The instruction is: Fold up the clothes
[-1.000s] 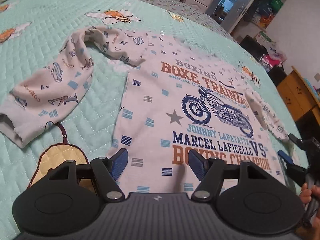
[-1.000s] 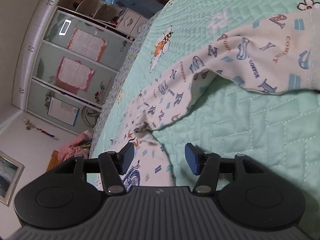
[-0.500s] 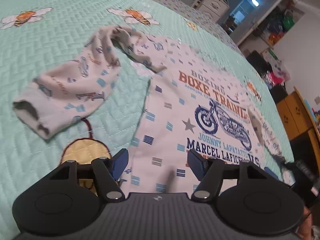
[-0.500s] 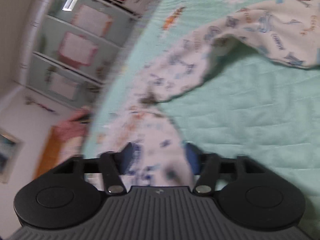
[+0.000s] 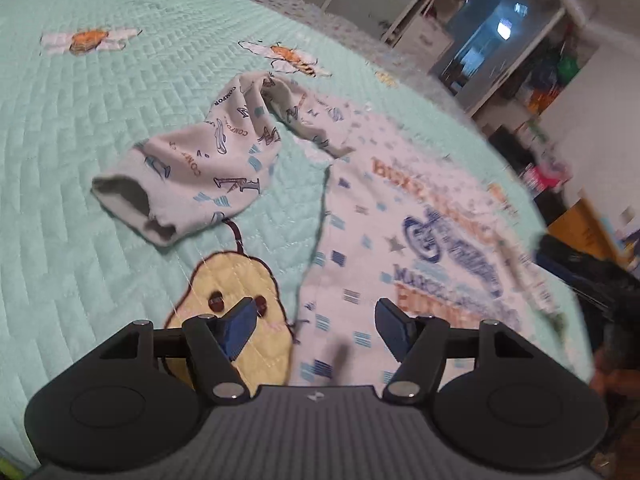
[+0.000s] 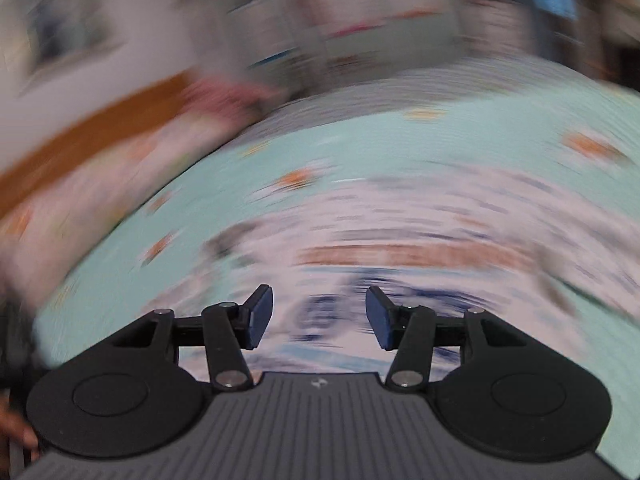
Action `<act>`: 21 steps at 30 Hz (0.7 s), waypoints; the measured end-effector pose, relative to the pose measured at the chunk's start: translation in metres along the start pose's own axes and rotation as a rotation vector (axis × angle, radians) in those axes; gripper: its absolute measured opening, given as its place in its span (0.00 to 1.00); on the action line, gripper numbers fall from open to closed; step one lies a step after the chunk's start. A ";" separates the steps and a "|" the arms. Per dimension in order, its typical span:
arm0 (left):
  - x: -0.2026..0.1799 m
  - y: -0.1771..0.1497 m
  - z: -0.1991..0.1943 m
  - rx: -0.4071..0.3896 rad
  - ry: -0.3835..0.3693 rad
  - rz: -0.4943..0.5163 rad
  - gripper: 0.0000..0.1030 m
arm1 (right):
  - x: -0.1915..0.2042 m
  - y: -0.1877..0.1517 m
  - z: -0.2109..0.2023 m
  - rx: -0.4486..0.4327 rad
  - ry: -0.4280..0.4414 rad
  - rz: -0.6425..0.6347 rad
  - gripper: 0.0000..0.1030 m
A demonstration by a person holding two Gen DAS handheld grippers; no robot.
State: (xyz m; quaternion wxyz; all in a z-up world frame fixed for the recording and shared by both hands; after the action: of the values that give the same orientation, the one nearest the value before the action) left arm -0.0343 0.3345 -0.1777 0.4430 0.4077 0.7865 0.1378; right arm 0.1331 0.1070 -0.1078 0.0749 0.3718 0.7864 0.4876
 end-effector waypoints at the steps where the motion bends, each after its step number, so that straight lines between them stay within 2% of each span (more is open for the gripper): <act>1: 0.001 0.002 -0.006 -0.020 -0.008 -0.008 0.65 | 0.022 0.003 0.009 0.017 0.052 -0.064 0.52; 4: 0.009 0.010 -0.033 -0.113 0.024 -0.019 0.65 | 0.080 0.006 0.037 0.062 0.155 -0.251 0.52; 7: 0.023 0.027 -0.055 -0.199 0.138 0.021 0.65 | 0.124 -0.002 0.062 0.105 0.186 -0.389 0.52; 8: 0.029 0.033 -0.058 -0.206 0.185 0.034 0.65 | 0.131 -0.004 0.068 0.117 0.179 -0.388 0.52; 10: 0.047 0.044 -0.060 -0.224 0.208 -0.025 0.65 | 0.138 -0.010 0.075 0.132 0.158 -0.337 0.52; 14: 0.080 0.053 -0.048 -0.208 0.192 -0.164 0.65 | 0.129 -0.024 0.071 0.145 0.111 -0.177 0.52; 18: 0.088 0.056 -0.029 -0.186 0.167 -0.183 0.65 | 0.114 -0.044 0.057 0.190 0.087 -0.070 0.52; 21: 0.093 0.062 -0.020 -0.197 0.138 -0.196 0.65 | 0.108 -0.055 0.051 0.227 0.058 -0.081 0.52</act>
State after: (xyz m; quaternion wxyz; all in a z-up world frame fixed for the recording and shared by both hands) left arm -0.0443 0.4472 -0.1849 0.4370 0.2732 0.8338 0.1980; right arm 0.0528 0.2011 -0.1526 0.0292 0.3317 0.8527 0.4026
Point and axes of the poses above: each gripper's, at about its wrist camera, not at the fingertips, and z roughly the way its jaws point, x to its left, y to its top, the point moved 4 cm from there along z, roughly the way its jaws point, and after that the axes turned 6 degrees about -y, right-handed, at the moved point
